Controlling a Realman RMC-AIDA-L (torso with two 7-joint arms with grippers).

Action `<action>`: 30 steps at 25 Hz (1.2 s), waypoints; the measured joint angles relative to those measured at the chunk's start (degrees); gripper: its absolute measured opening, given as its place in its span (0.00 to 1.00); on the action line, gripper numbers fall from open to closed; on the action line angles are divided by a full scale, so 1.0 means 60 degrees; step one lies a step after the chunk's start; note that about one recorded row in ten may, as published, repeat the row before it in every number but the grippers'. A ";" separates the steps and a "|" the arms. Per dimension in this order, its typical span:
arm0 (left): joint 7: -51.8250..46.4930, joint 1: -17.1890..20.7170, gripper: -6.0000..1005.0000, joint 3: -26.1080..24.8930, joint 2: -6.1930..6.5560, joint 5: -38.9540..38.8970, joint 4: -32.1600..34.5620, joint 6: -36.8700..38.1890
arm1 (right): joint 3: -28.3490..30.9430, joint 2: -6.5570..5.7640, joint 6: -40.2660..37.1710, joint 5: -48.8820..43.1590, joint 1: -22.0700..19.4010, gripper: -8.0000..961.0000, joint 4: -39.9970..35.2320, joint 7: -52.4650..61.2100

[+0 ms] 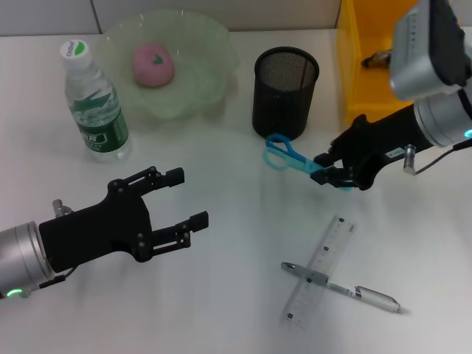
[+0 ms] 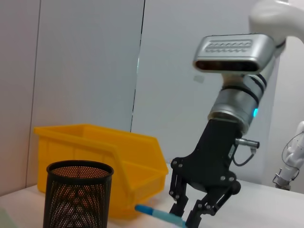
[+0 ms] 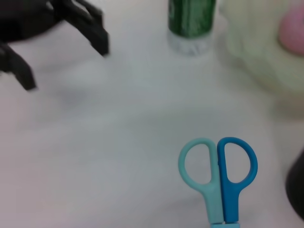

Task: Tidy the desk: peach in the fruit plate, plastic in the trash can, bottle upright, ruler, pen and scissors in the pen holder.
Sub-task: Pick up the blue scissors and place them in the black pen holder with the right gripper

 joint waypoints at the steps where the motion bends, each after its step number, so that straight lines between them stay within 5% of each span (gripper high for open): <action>1: -0.0001 -0.0001 0.80 0.0000 -0.0001 -0.0003 0.0001 0.0000 | 0.0015 0.0000 0.0034 0.0348 -0.0173 0.22 -0.0028 -0.0278; 12: 0.0001 0.0062 0.80 0.0001 0.0001 -0.0258 -0.0015 -0.0001 | 0.1179 0.0000 0.0120 0.4271 -0.1647 0.22 0.1391 -0.4291; 30: 0.0360 0.0093 0.80 -0.0073 -0.0007 -0.0765 -0.0423 -0.0024 | 0.1648 0.0065 0.0023 0.9250 -0.1611 0.22 0.6626 -0.9918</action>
